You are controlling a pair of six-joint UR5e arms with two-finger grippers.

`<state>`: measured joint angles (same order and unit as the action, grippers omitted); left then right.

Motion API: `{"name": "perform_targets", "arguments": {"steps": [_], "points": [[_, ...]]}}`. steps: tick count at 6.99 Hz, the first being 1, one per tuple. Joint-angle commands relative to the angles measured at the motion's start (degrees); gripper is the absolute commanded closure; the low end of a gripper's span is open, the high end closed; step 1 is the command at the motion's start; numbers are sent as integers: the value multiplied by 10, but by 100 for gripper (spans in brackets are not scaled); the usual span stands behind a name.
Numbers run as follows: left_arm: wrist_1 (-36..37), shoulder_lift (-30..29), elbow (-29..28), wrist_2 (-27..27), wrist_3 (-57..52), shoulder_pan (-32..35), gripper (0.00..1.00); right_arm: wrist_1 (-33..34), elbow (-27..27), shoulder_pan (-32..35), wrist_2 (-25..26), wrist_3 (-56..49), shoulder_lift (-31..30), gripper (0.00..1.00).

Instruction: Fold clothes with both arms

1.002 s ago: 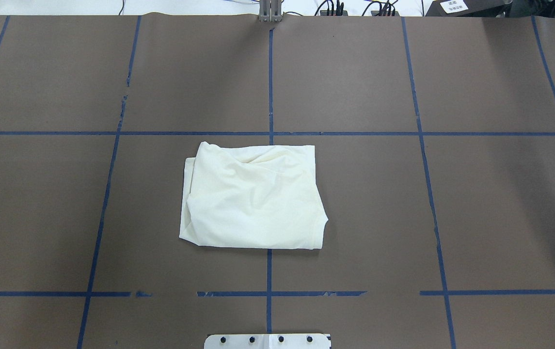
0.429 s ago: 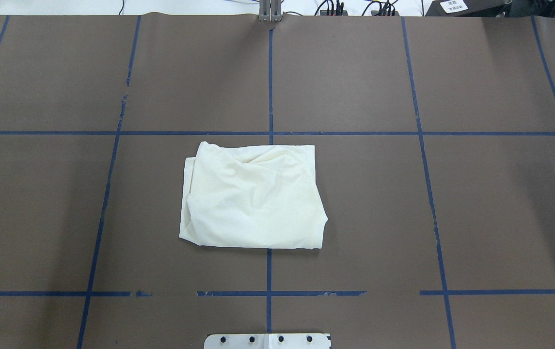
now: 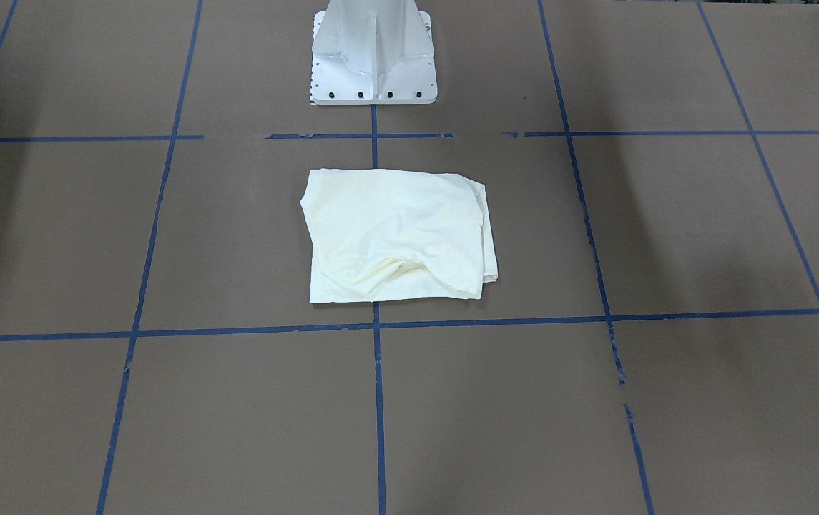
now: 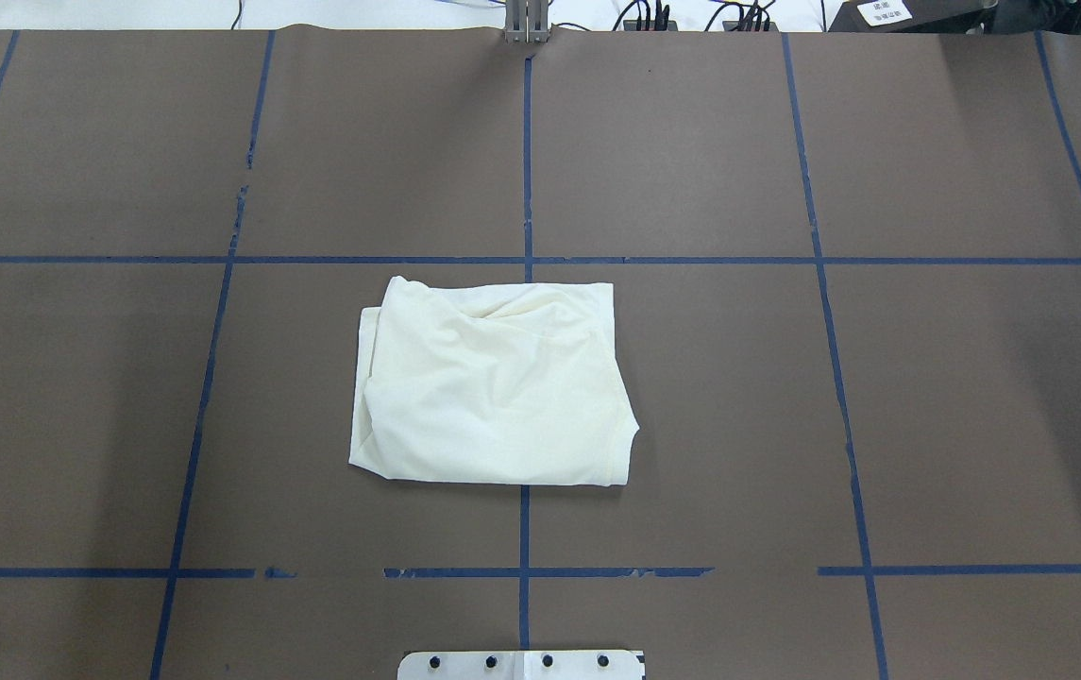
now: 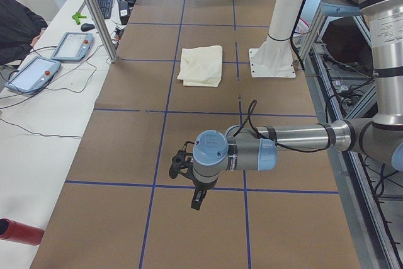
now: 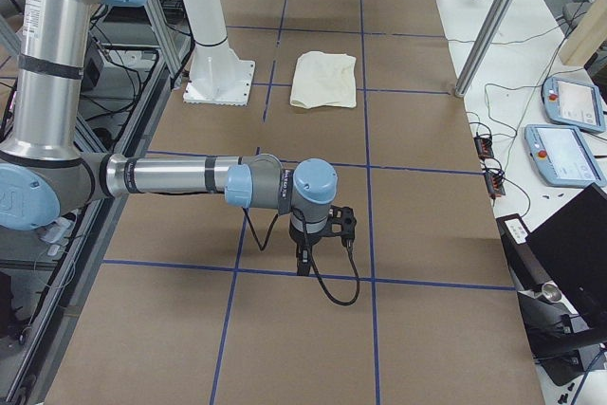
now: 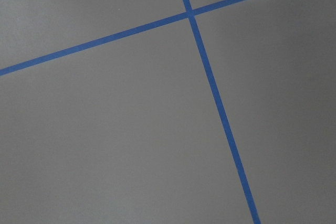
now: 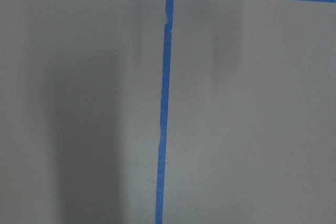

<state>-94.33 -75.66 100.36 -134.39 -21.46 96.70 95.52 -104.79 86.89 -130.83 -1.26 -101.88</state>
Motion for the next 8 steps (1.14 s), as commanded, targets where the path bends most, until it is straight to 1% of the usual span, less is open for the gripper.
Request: {"name": "perform_targets", "arguments": {"steps": [1, 2, 5, 8], "points": [[-5, 13, 6, 4, 5, -2, 0, -1, -2, 0, 1, 6, -6, 0], [-8, 11, 9, 3, 65, -7, 0, -1, -2, 0, 1, 6, -6, 0], [-18, 10, 19, -3, 126, -55, 0, -1, -1, -1, 1, 6, -6, 0], [-33, 3, 20, -4, 121, -55, 0, -2, -2, -1, 3, -1, 0, 0]]}}
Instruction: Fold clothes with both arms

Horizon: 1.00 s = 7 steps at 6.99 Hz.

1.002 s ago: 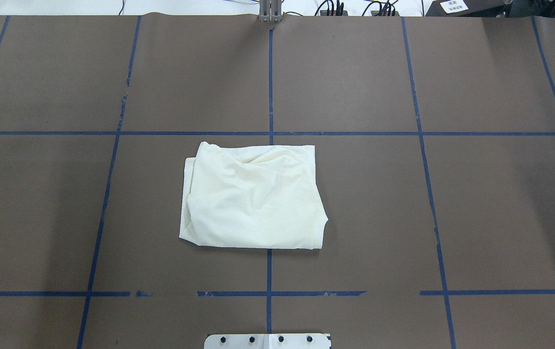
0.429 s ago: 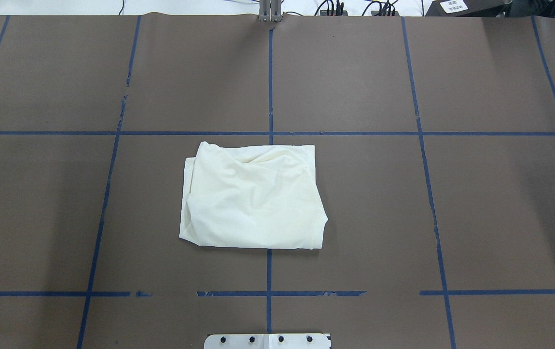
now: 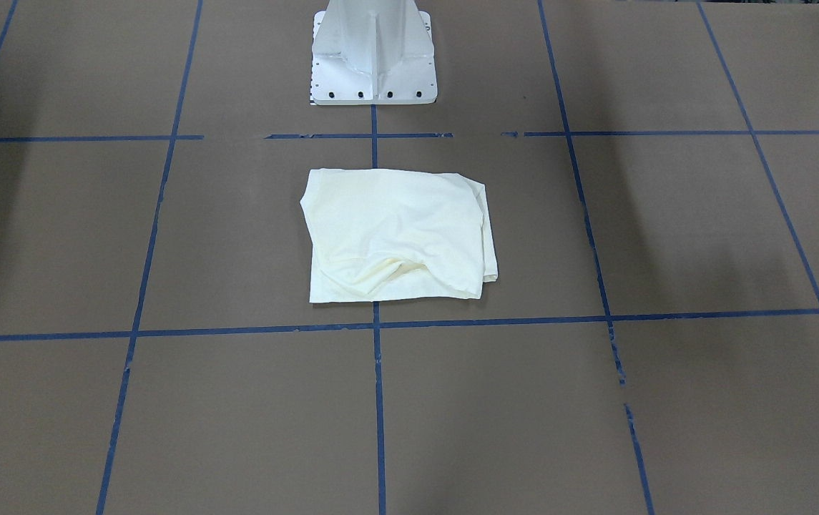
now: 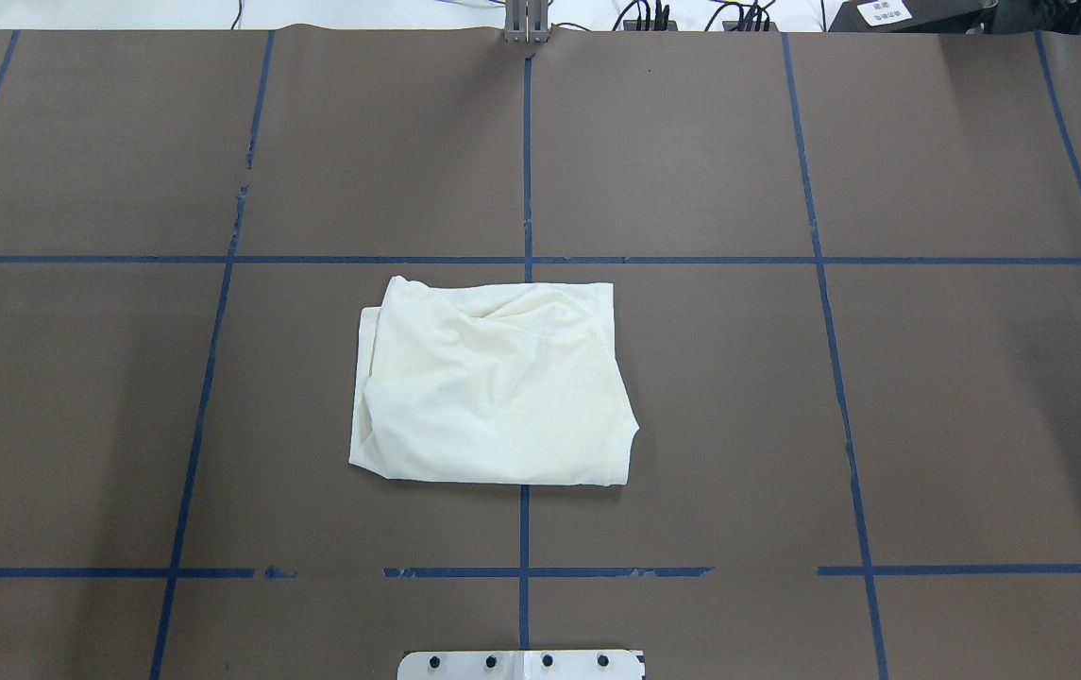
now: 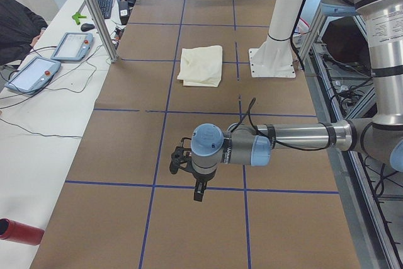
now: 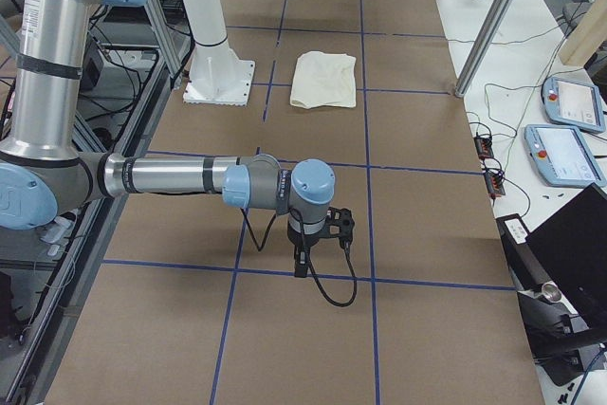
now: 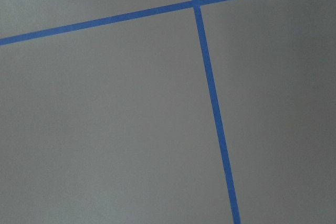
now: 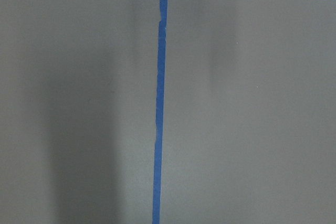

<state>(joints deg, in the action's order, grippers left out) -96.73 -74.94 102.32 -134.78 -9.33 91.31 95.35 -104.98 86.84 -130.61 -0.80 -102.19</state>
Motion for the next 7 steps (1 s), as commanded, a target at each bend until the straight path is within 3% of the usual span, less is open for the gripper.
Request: {"name": "perform_targets", "arguments": {"steps": [1, 7], "points": [[-34, -6, -4, 0, 0, -1, 0, -1, -3, 0, 1, -6, 4, 0], [-36, -6, -1, 0, 1, 0, 0, -1, -14, 0, 0, -5, 2, 0]]}}
